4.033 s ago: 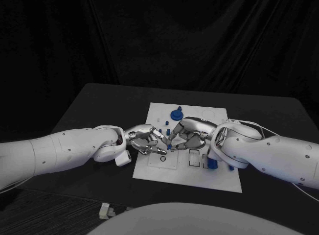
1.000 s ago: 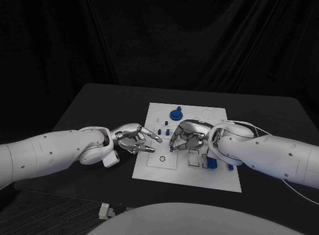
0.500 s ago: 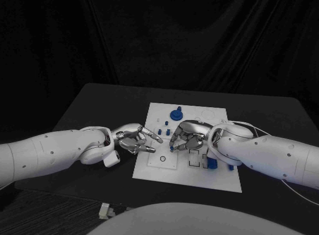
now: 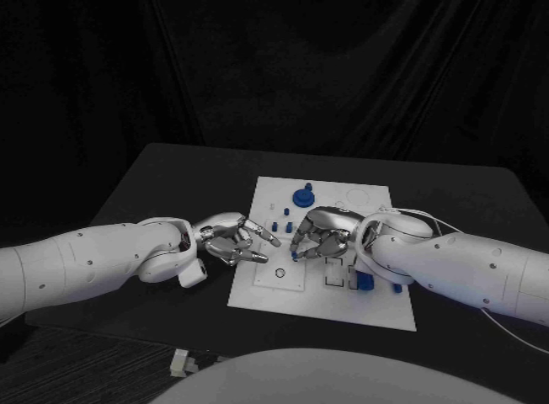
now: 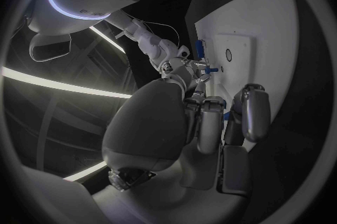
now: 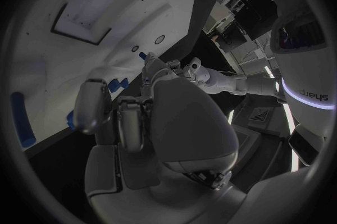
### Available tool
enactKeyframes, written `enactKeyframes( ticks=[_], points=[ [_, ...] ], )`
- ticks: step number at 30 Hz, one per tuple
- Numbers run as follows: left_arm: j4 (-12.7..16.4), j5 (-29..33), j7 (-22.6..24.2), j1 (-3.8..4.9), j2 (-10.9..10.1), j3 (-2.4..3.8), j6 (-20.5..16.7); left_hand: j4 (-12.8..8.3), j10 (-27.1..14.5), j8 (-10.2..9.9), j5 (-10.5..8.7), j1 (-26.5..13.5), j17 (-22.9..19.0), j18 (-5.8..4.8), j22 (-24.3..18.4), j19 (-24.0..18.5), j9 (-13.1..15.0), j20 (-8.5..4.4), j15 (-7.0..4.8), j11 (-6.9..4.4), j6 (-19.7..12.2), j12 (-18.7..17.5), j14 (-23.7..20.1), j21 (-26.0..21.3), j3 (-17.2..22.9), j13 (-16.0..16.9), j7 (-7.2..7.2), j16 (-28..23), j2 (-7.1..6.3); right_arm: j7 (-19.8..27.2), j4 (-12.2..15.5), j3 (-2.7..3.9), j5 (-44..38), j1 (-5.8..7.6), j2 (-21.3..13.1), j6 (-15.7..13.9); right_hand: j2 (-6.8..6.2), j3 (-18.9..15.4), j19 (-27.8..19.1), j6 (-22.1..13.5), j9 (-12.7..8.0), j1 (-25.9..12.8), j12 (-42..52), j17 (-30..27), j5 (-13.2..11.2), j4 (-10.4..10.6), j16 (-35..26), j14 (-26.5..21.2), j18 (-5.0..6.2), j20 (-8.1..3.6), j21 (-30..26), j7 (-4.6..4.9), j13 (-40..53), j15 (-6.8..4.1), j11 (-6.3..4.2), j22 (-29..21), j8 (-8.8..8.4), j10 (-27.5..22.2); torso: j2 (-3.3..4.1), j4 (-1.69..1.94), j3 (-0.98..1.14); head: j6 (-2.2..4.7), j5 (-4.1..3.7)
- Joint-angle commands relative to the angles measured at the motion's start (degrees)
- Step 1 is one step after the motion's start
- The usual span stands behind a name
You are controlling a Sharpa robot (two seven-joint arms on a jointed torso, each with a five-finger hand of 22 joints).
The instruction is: Assemble the parts on the task board
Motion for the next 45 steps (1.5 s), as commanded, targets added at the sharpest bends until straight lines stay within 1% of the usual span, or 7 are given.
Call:
enactKeyframes(
  ticks=[1,22,45],
  points=[
    [0.0,0.3,0.4,-0.08,0.1,0.04,0.7,0.0,3.7,0.2,0.28,0.0,15.1,0.59,10.8,0.0,0.1,0.41,0.33,0.27,0.1,-0.2,6.0,-0.2,-0.2,13.1,0.12,0.1,0.64,-0.3,-0.1,0.02,-0.3,-0.25,0.2,0.2,0.0,0.0,-0.1,0.0,0.0,0.5,0.1,15.1,0.4,-0.2,0.1,6.0,-0.01,0.34,-0.2,0.49,15.0,0.47,0.36,9.8,-0.14,6.1,0.02,-0.01,-0.01,-0.01,0.03],
    [-0.1,0.3,0.3,-0.08,0.2,0.04,0.9,0.0,3.7,0.3,0.31,0.0,15.1,0.58,10.8,0.1,0.1,0.44,0.36,0.3,0.2,-0.2,6.0,-0.2,-0.2,13.1,0.17,0.1,0.66,-0.4,-1.0,0.02,-0.8,-0.95,0.7,0.6,0.08,0.1,-0.1,-0.1,0.0,0.7,0.1,15.1,0.5,-0.4,0.1,6.0,0.01,0.4,-0.3,0.52,15.0,0.51,0.39,9.7,-0.16,6.1,0.04,0.0,0.0,-0.01,0.07],
    [-0.2,0.3,0.1,-0.08,0.5,0.04,1.3,0.0,3.7,0.4,0.33,0.0,15.1,0.6,10.7,0.0,0.1,0.49,0.42,0.37,0.3,-0.2,6.0,-0.2,-0.2,13.1,0.25,0.1,0.69,-0.6,-1.6,0.02,-1.4,-1.03,0.6,0.5,0.13,0.1,-0.2,-0.1,-0.1,0.7,0.1,15.1,0.6,-0.4,0.1,6.0,0.03,0.43,-0.4,0.54,15.0,0.53,0.41,9.7,-0.18,6.1,0.02,-0.03,0.0,-0.01,-0.01]
  ],
)
